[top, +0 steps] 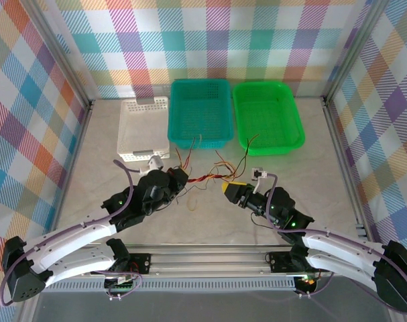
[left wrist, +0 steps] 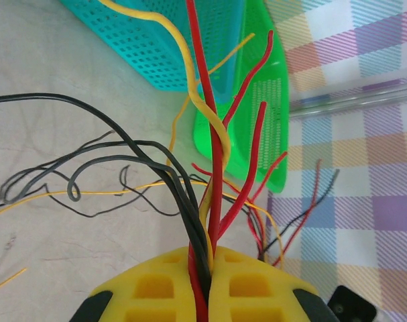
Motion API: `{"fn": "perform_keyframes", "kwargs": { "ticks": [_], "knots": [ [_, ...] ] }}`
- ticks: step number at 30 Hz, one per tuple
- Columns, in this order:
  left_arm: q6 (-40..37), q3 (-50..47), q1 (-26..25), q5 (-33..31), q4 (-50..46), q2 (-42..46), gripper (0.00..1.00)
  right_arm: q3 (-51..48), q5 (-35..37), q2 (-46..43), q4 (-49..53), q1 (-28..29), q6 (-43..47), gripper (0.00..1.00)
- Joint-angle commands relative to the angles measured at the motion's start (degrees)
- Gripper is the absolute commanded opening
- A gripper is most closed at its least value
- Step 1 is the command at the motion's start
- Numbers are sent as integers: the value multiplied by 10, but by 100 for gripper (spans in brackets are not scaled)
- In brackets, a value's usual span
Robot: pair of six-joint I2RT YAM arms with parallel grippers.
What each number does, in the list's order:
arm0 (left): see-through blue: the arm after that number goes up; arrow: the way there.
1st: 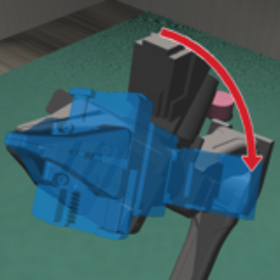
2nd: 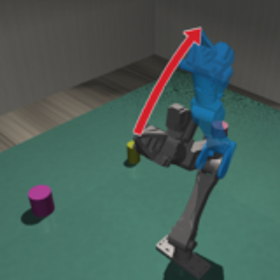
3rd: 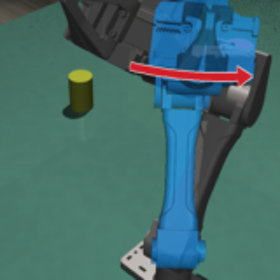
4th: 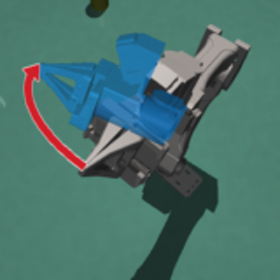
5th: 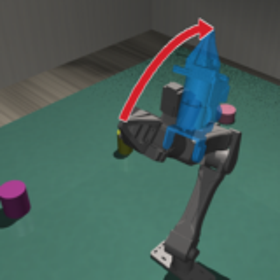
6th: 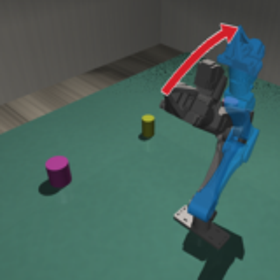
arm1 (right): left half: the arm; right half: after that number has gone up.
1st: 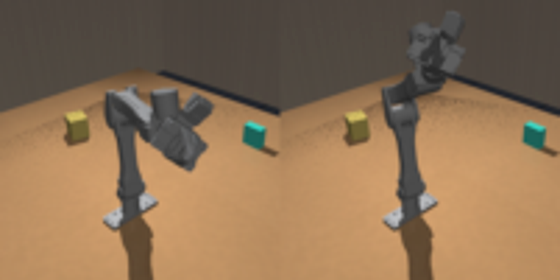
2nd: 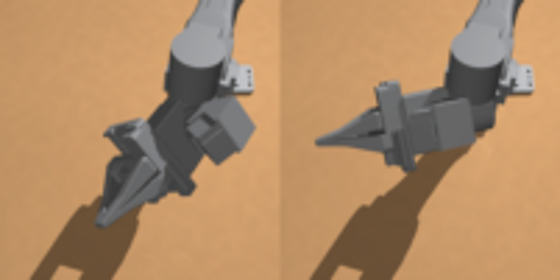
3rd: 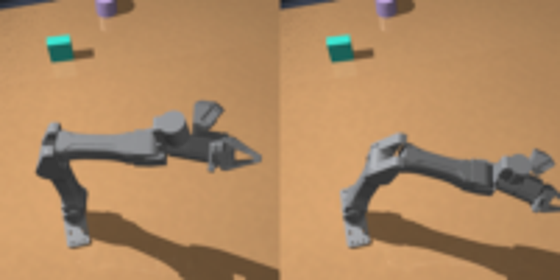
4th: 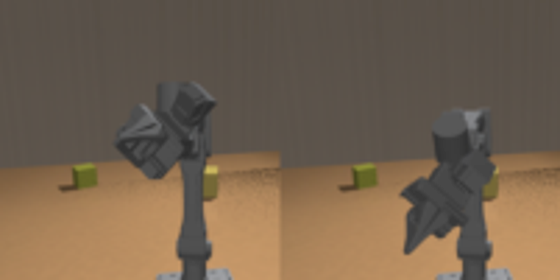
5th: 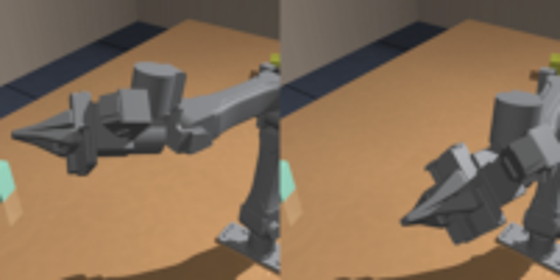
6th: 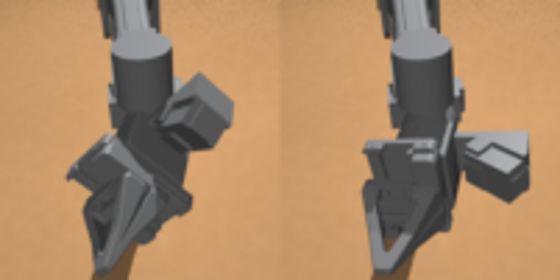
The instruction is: Untangle the cables
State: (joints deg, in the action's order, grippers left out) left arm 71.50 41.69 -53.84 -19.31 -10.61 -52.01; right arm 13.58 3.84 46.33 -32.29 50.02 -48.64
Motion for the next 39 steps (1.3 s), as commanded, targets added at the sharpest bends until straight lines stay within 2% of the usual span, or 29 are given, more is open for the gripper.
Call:
{"fn": "perform_keyframes", "kwargs": {
  "ticks": [1,7,17,22,29,35,39],
  "knots": [
    [14,40,-6,-18,9,24,0,-6,-2,-3,-31,4,39,54],
    [31,65,-6,-6,15,30,0,-5,-3,1,-34,18,77,57],
    [48,75,-21,-4,16,23,0,26,65,13,-30,29,115,61],
    [51,81,-33,-5,22,17,0,53,87,56,-34,29,136,61],
    [49,86,-47,-10,19,16,0,60,129,103,-90,29,142,57],
    [49,84,-53,-15,19,18,0,71,192,102,-65,29,144,51],
    [49,85,-61,-18,21,19,0,74,201,109,-67,29,141,44]
  ]
}}
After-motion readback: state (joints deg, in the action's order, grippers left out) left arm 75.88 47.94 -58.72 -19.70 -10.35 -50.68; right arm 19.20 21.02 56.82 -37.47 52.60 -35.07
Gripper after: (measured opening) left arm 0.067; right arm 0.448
